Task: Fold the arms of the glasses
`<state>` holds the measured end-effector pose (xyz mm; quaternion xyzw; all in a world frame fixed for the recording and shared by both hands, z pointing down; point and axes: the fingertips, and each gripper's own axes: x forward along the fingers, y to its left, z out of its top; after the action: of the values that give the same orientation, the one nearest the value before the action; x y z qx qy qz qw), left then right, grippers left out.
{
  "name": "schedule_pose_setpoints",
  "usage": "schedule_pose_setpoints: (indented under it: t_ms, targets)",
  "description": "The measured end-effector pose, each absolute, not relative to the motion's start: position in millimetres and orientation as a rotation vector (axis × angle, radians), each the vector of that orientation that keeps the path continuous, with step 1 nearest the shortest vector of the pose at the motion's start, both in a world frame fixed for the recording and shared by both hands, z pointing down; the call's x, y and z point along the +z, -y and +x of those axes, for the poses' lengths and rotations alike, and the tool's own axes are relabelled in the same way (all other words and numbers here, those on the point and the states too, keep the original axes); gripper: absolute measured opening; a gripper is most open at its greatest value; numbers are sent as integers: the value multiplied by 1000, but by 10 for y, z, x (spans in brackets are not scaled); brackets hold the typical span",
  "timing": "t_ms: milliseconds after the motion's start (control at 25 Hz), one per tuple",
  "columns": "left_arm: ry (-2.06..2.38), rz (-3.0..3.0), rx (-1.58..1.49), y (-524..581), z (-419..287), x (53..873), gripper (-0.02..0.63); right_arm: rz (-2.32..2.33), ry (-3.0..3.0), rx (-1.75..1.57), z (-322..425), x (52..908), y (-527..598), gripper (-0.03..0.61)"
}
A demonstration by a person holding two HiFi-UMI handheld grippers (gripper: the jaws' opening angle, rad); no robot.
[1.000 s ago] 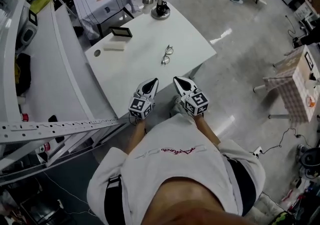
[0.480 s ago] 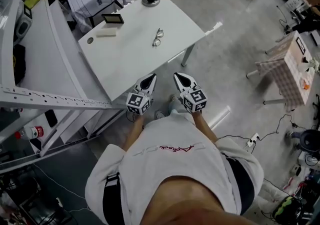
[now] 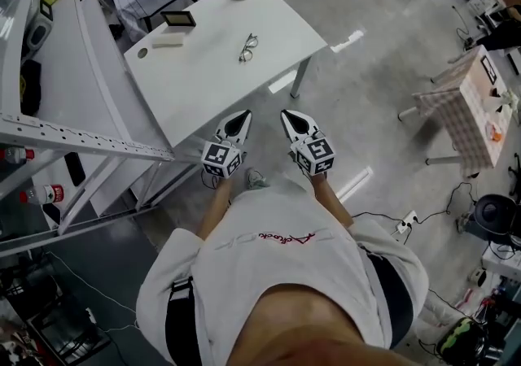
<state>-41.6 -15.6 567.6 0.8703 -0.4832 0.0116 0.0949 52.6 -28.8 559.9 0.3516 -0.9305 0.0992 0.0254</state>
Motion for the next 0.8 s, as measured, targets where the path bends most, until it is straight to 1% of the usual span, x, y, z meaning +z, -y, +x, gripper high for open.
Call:
schedule_pose_setpoints:
  t_ms: [360,800]
  targets:
    - [1413,2554,46,-324,16,5794,26,1067,2862,320,872,5716,-162,21]
    - [1440,2552,51,-922,321,5787,26,1017,2865,304,1121,5752,-814,21]
